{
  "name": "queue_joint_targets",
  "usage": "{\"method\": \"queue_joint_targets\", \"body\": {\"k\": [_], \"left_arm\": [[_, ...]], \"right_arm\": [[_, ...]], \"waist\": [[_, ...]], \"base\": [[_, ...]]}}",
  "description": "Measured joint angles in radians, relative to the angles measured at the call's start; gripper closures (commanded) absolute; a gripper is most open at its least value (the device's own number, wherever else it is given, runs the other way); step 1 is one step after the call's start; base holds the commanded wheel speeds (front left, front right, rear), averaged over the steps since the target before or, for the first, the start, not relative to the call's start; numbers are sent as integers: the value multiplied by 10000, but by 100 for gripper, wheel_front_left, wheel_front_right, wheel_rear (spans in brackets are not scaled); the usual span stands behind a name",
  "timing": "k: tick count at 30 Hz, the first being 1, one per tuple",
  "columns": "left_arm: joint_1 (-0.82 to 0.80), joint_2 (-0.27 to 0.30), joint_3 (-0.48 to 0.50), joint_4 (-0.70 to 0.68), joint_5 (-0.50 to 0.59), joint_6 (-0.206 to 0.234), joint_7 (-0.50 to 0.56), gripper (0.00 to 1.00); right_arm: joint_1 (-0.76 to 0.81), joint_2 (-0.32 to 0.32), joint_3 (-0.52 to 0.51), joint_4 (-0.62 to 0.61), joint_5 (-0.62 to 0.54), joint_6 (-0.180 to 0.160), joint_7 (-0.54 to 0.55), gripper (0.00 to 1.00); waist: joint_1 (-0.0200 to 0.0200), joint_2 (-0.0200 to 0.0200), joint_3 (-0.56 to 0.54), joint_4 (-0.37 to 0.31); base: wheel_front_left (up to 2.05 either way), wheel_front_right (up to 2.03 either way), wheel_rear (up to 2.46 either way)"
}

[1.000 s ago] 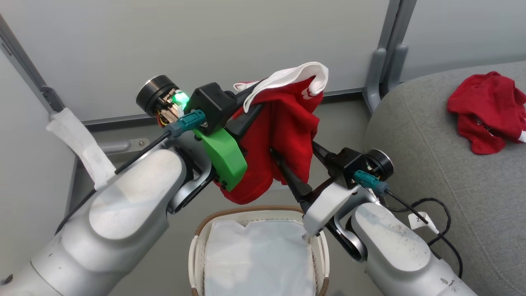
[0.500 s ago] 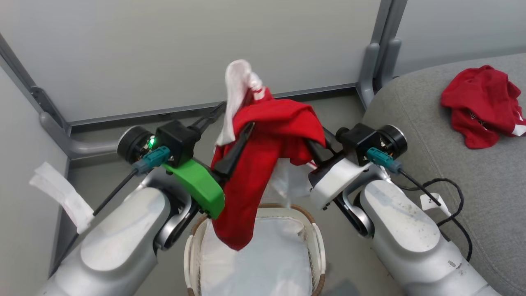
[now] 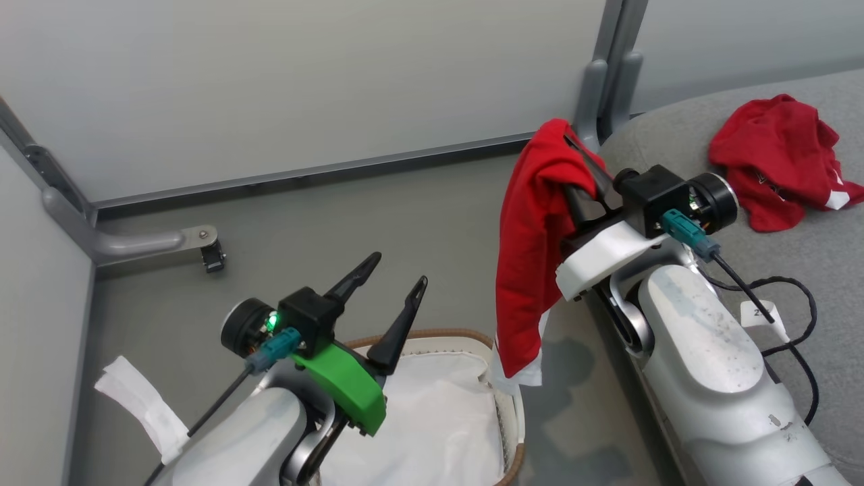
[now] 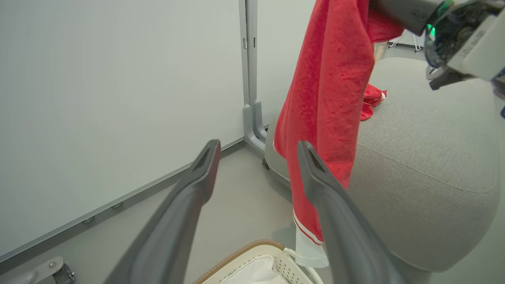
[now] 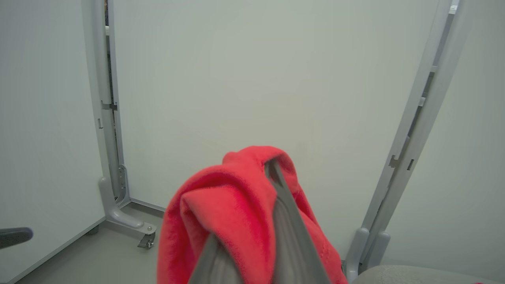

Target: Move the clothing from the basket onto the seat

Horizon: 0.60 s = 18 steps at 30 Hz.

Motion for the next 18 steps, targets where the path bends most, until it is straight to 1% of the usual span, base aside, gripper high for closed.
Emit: {"method": "queue_joint_targets", "body": {"k": [4, 9, 18], "left_arm": [[259, -209, -215, 54, 238, 67, -115, 0], [371, -508, -320, 157, 454, 75, -203, 0], [190, -790, -238, 343, 851, 27, -263, 0]], "right_arm": [[144, -105, -464, -259, -313, 0, 0, 100], [282, -316, -917, -568, -495, 0, -2, 100], [290, -581, -1352, -899, -571, 0, 0, 100]], "waist": [[0, 0, 90, -316], [0, 0, 245, -885], [0, 0, 740, -2239]], "base": [[0, 0, 0], [0, 0, 0], [0, 0, 0]]}}
